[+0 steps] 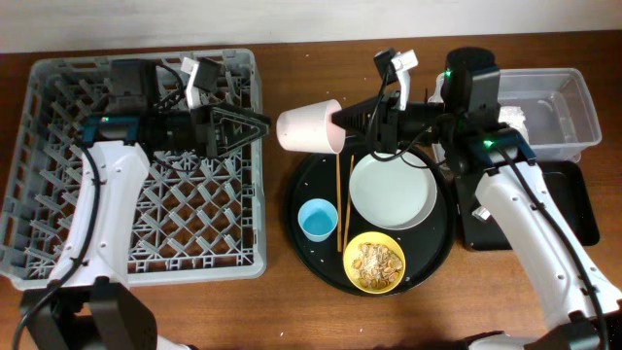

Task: Sort waste into correct bins and load items into the dishwasher rack
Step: 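Hand the pink cup from the right gripper to the left gripper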

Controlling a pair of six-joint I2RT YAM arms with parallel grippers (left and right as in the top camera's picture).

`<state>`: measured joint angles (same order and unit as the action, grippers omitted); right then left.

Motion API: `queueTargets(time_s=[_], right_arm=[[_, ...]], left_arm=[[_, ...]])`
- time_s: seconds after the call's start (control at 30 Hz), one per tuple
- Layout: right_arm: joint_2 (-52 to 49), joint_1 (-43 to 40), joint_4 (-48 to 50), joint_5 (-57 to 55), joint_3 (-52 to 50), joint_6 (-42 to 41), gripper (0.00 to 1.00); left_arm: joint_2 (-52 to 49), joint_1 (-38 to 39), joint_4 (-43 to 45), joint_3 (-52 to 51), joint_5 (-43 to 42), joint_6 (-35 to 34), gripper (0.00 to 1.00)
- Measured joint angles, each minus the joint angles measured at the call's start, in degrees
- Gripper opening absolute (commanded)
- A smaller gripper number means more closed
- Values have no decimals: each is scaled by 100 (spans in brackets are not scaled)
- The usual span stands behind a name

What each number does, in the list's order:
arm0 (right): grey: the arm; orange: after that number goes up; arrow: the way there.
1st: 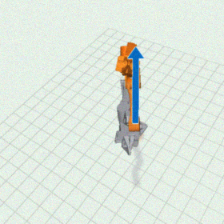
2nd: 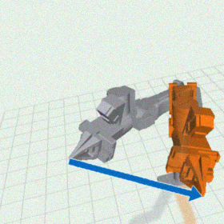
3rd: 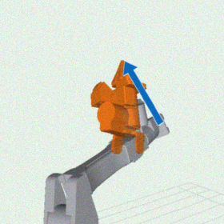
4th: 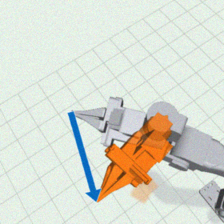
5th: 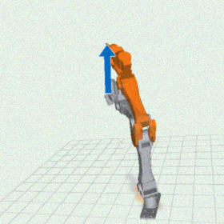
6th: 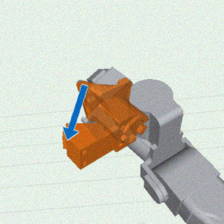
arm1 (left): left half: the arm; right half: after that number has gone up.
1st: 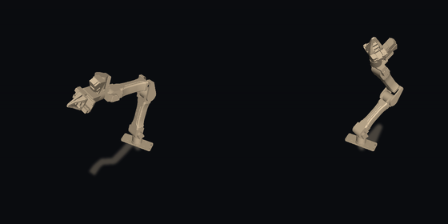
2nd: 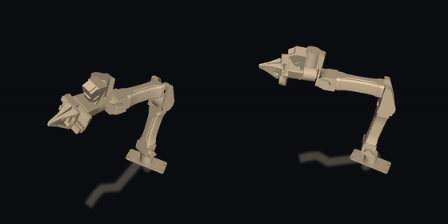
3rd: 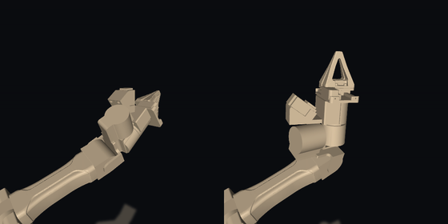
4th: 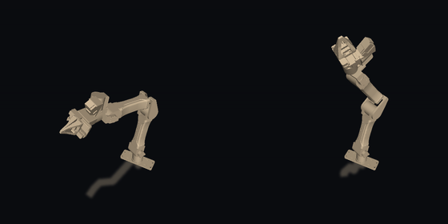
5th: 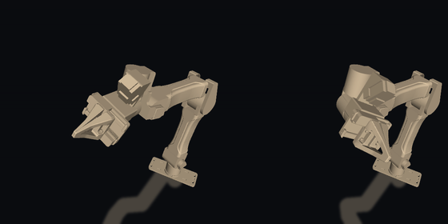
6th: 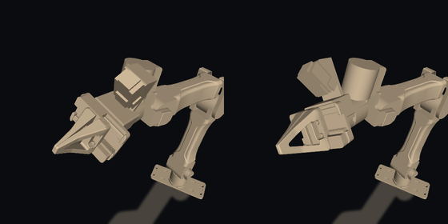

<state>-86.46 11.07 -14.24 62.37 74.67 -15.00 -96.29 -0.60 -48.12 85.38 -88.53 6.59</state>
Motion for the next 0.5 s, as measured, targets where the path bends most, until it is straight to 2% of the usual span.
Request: queueTargets(time_s=[0.13,0.5], right_arm=[[-127,192,328,11,0,-131,4],[-127,354,852,-44,0,-455,4]], left_arm=[[0,396,136,0,-22,52,99],[0,402,212,0,-24,94,99]])
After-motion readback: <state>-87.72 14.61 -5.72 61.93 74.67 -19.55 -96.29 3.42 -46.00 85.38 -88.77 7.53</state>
